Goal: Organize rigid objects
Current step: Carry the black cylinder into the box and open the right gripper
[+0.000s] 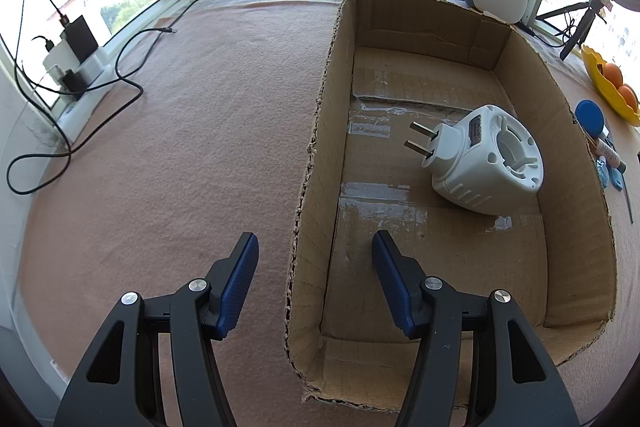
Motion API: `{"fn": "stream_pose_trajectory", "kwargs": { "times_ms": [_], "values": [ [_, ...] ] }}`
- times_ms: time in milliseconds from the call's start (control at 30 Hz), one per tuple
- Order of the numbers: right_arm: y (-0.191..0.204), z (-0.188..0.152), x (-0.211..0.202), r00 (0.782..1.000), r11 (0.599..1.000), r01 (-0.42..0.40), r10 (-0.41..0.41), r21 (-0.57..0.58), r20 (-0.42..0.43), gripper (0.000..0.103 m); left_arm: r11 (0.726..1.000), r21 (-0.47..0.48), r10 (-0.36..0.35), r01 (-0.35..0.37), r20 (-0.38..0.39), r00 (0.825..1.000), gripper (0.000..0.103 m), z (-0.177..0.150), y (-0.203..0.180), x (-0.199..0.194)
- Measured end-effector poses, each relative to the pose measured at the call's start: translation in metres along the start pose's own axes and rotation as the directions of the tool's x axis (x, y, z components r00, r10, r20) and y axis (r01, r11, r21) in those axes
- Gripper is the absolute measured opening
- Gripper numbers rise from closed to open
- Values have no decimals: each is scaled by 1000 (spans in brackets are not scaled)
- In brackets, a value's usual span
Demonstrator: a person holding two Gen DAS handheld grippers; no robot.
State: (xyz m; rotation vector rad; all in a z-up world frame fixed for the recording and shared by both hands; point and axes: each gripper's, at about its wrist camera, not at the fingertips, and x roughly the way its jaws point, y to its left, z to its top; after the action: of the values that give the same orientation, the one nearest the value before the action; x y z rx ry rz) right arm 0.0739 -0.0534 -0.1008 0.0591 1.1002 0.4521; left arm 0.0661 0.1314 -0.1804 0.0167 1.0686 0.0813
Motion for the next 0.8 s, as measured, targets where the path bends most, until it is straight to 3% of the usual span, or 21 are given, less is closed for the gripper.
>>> {"fn": "stream_pose_trajectory", "kwargs": {
  "times_ms": [367, 800],
  "values": [
    [28, 6, 26, 999, 998, -30, 28, -47, -32, 15, 1000, 0, -1, 1, 1, 1000, 59, 0, 1, 0],
    [37, 4, 42, 998, 997, -6, 1, -81, -57, 15, 1000, 0, -2, 2, 1, 1000, 59, 0, 1, 0]
  ]
}}
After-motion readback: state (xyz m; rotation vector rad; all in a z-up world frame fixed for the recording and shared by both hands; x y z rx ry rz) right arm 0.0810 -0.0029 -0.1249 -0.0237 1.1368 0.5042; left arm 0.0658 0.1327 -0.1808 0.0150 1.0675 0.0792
